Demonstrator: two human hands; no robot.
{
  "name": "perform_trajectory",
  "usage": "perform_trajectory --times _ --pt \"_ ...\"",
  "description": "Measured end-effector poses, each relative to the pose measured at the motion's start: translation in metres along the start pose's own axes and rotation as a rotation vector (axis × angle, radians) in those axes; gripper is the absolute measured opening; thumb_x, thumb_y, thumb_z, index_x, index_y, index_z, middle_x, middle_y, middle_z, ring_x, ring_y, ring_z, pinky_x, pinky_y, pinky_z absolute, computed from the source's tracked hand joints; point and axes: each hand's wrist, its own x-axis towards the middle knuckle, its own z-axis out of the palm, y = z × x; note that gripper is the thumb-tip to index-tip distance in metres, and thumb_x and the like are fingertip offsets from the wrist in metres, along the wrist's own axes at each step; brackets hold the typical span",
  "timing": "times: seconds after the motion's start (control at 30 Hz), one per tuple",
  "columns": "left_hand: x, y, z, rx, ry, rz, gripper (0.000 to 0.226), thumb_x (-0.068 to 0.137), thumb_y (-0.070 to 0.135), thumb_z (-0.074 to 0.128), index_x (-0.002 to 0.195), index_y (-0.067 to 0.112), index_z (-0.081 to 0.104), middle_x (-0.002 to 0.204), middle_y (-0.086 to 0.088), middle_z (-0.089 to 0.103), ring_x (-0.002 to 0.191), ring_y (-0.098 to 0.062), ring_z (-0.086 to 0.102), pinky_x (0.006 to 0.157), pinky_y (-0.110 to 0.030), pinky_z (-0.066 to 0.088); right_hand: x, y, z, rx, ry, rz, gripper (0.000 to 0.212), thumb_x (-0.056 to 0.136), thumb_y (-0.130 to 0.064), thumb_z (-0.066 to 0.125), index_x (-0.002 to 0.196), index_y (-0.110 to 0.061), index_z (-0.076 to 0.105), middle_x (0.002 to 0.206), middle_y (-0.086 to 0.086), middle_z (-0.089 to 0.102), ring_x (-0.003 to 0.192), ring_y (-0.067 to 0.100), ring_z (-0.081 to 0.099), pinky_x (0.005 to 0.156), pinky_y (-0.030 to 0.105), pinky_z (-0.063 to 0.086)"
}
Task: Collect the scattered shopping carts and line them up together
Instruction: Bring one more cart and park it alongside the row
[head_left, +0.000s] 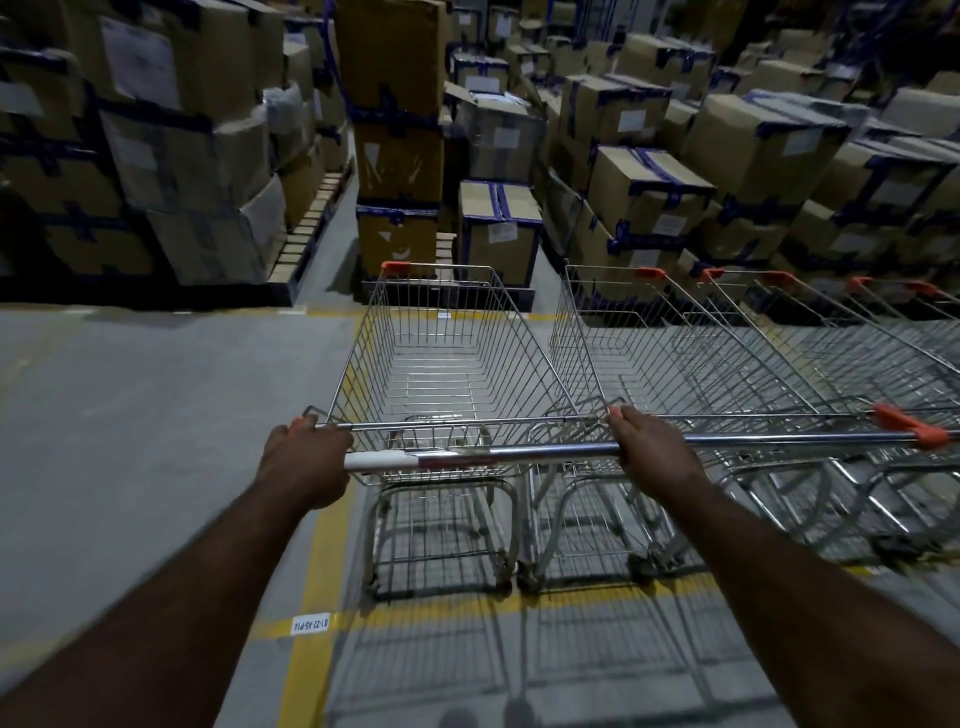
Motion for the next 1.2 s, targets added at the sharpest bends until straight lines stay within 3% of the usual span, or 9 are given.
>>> perform_trajectory --times 0.1,0.27,0.37,0.47,0.53,0.63,0.73,0.93,1.2 --pt "0.004 -0.003 -0.006 -0.05 -0.067 -0.007 0.059 0.076 0.06 0.061 0.13 0.036 0.054 0.139 0.005 0.054 0.137 -0.023 0.037 0.106 -0.044 0.032 0.001 -0.002 -0.007 -0.022 -0.091 0.021 0.076 0.091 -0.021 0.067 0.158 -0.02 0.03 0.163 0.003 0.033 0.137 0.027 0.047 0.113 0.044 0.039" --pt "0.003 0.0 -0.025 -0.171 -0.209 -0.013 0.085 0.061 0.072 0.046 0.139 0.039 0.05 0.146 -0.001 0.05 0.132 -0.025 0.04 0.107 -0.044 0.033 0.008 -0.007 -0.026 -0.033 -0.344 0.067 0.094 0.086 -0.056 0.063 0.162 -0.026 0.017 0.171 0.001 0.006 0.154 0.032 0.016 0.117 0.066 0.02" --pt "0.008 0.002 -0.041 -0.256 -0.353 0.008 0.065 0.067 0.07 0.043 0.118 0.034 0.061 0.135 -0.001 0.055 0.118 -0.021 0.046 0.106 -0.041 0.032 0.035 -0.002 -0.037 0.08 -0.56 0.174 0.105 0.072 -0.063 0.066 0.161 -0.025 0.024 0.17 0.003 0.007 0.146 0.034 0.031 0.115 0.063 0.032" --pt "0.016 0.011 -0.054 -0.242 -0.429 0.09 0.023 0.098 0.029 0.049 0.105 0.014 0.065 0.119 -0.01 0.058 0.092 -0.015 0.047 0.08 -0.019 0.039 0.053 -0.015 -0.057 0.321 -0.768 0.285 0.053 0.088 -0.04 0.062 0.128 -0.007 0.052 0.122 0.012 0.054 0.083 0.013 0.053 0.074 0.027 0.051" --pt "0.021 0.015 -0.056 -0.294 -0.463 0.01 0.029 0.103 0.022 0.045 0.122 0.01 0.063 0.126 -0.012 0.06 0.099 -0.018 0.053 0.073 -0.011 0.041 0.064 -0.025 -0.067 0.355 -0.822 0.311 0.031 0.1 -0.036 0.052 0.114 -0.009 0.059 0.09 0.005 0.057 0.068 0.013 0.05 0.061 0.026 0.044" --pt "0.031 0.016 -0.054 -0.071 -0.312 0.008 0.046 0.095 0.051 0.049 0.132 0.027 0.059 0.133 -0.004 0.061 0.119 -0.022 0.057 0.096 -0.032 0.044 0.079 -0.045 -0.077 0.059 -0.731 0.295 0.063 0.097 -0.064 0.049 0.141 -0.02 0.053 0.13 0.007 0.064 0.122 0.029 0.06 0.109 0.059 0.038" --pt "0.042 0.018 -0.053 -0.015 -0.191 -0.005 0.055 0.087 0.06 0.054 0.134 0.031 0.055 0.134 0.003 0.062 0.123 -0.02 0.056 0.098 -0.039 0.041 0.096 -0.074 -0.068 -0.228 -0.589 0.071 0.078 0.094 -0.075 0.041 0.153 -0.024 0.041 0.162 0.003 0.038 0.15 0.031 0.033 0.115 0.076 0.003" --pt "0.063 0.019 -0.036 -0.115 -0.319 0.024 0.076 0.086 0.071 0.052 0.149 0.03 0.043 0.152 0.0 0.049 0.138 -0.021 0.046 0.11 -0.037 0.038 0.116 -0.119 -0.027 0.18 -0.515 -0.224 0.083 0.094 -0.075 0.043 0.16 -0.027 0.025 0.168 0.006 0.023 0.153 0.03 0.025 0.122 0.061 0.019" --pt "0.107 0.021 -0.048 -0.114 -0.542 0.144 0.065 0.094 0.066 0.051 0.127 0.013 0.066 0.131 -0.007 0.065 0.118 -0.025 0.059 0.095 -0.031 0.045 0.131 -0.135 -0.008 0.148 -0.711 -0.242 0.08 0.097 -0.071 0.042 0.159 -0.02 0.032 0.164 0.01 0.033 0.148 0.031 0.035 0.12 0.051 0.03"
